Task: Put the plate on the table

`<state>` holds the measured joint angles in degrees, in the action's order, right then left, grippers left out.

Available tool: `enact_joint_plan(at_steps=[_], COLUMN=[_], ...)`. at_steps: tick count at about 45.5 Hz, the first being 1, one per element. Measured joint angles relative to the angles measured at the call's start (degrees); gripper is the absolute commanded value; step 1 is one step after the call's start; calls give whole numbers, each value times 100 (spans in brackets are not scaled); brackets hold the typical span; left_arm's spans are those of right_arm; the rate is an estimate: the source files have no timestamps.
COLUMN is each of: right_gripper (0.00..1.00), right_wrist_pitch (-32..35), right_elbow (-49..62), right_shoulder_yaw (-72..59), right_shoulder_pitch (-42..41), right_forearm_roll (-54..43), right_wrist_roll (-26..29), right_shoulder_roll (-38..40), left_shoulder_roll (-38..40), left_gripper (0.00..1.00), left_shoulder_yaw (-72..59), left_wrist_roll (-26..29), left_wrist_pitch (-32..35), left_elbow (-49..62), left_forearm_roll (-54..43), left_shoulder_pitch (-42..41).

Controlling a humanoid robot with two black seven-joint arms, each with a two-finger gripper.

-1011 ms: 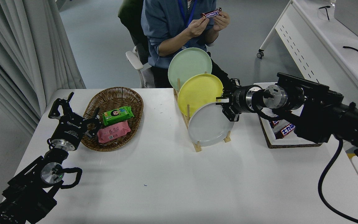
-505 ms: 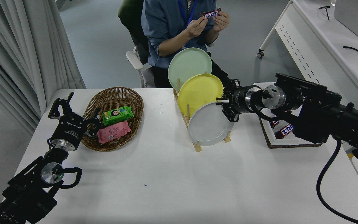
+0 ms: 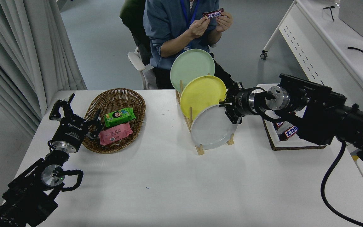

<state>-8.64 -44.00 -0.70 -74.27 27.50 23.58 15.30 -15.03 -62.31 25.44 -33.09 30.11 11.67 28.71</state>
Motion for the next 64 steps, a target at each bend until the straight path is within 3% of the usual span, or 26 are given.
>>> enact_joint_plan(at_steps=[20, 32, 52, 64], right_gripper=[0, 0, 0, 0], right_wrist_pitch=[-86, -516, -2370, -2853], right_elbow=[-326, -970, -1744, -1831], right_shoulder_yaw=[463, 595, 1294, 1433], right_shoulder_pitch=[-792, -1392, -1983, -1677], right_forearm_roll=[250, 574, 1229, 2154], right_wrist_roll=[346, 376, 391, 409], right_shoulder_roll=[700, 1028, 1008, 812], left_shoulder_roll=[-1, -2, -6, -7], left_gripper=[100, 100, 100, 100], left_shoulder_yaw=[0, 0, 0, 0], left_wrist_roll=[0, 0, 4, 4], left_wrist_pitch=[4, 4, 4, 4], left_elbow=[0, -1, -1, -1], left_forearm_roll=[0, 1, 2, 2], left_shoulder_pitch=[-2, -2, -4, -4])
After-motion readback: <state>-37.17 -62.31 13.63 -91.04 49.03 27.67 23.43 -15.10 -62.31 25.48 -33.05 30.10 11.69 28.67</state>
